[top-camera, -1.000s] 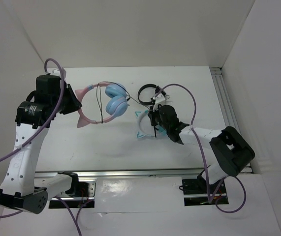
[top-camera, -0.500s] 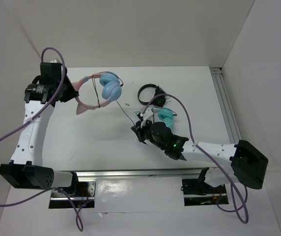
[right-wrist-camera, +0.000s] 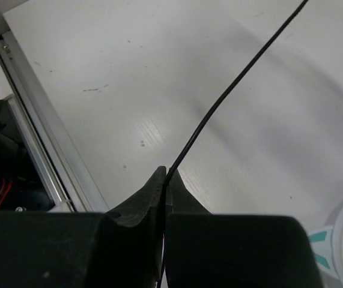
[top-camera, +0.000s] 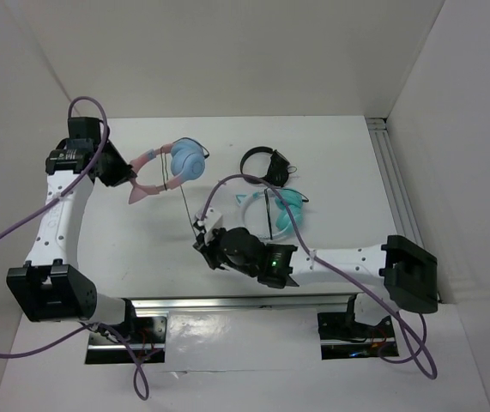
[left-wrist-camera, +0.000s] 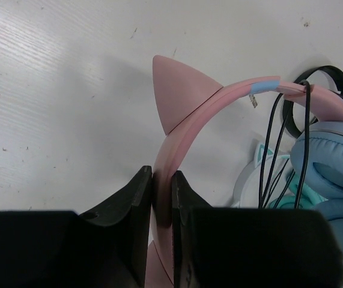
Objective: Wrap the headphones
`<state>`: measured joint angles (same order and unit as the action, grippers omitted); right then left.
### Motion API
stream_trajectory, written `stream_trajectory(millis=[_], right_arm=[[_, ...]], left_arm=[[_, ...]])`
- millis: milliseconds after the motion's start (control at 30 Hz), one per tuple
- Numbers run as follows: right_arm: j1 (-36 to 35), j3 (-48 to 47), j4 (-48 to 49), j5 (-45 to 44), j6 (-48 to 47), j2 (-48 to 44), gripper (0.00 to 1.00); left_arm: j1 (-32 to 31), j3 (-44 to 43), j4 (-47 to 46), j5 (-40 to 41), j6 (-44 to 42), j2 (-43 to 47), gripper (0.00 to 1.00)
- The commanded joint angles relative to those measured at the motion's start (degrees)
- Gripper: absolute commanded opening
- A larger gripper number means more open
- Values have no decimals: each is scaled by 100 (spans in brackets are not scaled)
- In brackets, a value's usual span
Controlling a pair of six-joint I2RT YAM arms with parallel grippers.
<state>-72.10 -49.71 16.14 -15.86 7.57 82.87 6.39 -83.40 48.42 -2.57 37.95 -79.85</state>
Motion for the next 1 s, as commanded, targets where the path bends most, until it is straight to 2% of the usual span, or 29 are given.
stream_trajectory(millis=[0, 100, 333, 633, 800, 967], right_arm=[[-235, -538, -330, 171, -203, 246, 0], [-235, -820, -401, 171, -274, 414, 0], [-33, -1592, -769, 373, -633, 809, 0], [363, -2280, -1534, 557, -1477, 1073, 0], [564, -2420, -1886, 557, -2022, 1073, 0], [670, -2631, -2246, 688, -2418, 1021, 0]], left_arm=[[99, -28, -1098, -51, 433, 84, 0], [-6, 296, -1317, -112, 283, 198, 0], [-674, 1035, -1836, 905, 81, 541, 0], [-1333, 1176, -2152, 1891, -446, 1006, 0], [-1676, 1563, -2609, 2128, -894, 1279, 0], [-2229, 1563, -2610, 2690, -1290, 1210, 0]])
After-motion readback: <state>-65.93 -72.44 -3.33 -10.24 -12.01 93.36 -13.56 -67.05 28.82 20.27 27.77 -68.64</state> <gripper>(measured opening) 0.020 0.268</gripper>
